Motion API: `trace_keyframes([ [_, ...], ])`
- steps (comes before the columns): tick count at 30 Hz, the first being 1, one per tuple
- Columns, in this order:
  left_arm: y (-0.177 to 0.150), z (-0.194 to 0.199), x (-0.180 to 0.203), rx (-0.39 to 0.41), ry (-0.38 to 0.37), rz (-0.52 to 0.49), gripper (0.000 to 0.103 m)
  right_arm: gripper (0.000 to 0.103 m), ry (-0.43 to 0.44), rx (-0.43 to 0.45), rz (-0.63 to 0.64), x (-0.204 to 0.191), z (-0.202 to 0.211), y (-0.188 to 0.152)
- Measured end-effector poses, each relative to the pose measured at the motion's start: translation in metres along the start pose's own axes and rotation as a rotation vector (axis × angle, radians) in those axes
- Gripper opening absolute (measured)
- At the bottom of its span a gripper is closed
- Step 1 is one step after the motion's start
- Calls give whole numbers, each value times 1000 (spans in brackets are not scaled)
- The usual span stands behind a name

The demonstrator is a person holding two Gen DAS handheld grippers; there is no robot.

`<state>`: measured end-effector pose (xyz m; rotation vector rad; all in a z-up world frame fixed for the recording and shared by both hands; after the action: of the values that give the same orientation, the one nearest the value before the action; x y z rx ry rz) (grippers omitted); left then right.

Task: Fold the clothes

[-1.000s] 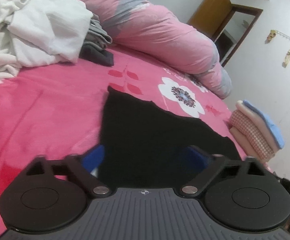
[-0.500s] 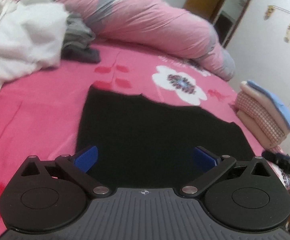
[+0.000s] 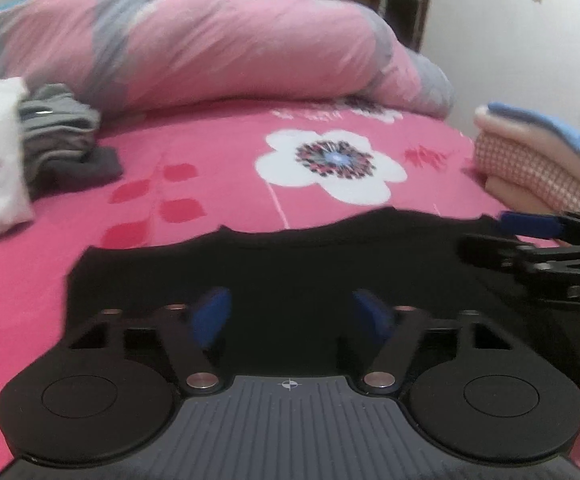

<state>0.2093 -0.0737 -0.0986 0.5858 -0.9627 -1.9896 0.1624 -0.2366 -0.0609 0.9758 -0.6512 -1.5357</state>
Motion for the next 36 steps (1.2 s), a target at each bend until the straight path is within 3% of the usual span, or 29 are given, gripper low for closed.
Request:
trace_keyframes([
  [3, -2, -10, -10, -16, 1, 6, 34, 54, 30, -85, -19, 4, -28, -10],
  [6, -3, -20, -20, -33, 3, 11, 34, 38, 7, -152, -52, 20, -50, -22],
  [8, -4, -27, -27, -43, 4, 15, 34, 33, 18, -150, -106, 33, -51, -23],
  [12, -6, -39, -44, -63, 8, 34, 34, 31, -28, -117, -141, 52, -46, -20],
  [19, -6, -46, -118, -54, 70, 255, 34, 31, -1, -91, -279, 77, -46, -16],
  [23, -7, -49, -141, -36, 136, 311, 35, 29, 8, -81, -324, 84, -45, -15],
  [26, -9, -51, -146, -38, 162, 316, 36, 29, -45, -75, -311, 93, -42, -6],
  [30, -10, -54, -148, -39, 182, 309, 38, 29, -188, -85, -265, 128, -50, 10],
  [36, -9, -31, -134, -21, 152, 267, 38, 29, -443, -50, -466, 225, -39, 25],
])
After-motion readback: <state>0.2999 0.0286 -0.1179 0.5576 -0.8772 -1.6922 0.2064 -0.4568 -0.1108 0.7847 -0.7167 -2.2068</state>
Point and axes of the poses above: each gripper's, at about its wrist camera, not at the fingertips, and z roughly against the way its jaws point, x to its right, y to its top, the point moved 8 cm from there along -z, roughly the way its jaws point, and after that the axes turned 13 degrees about -z, right-handed, at the moved point
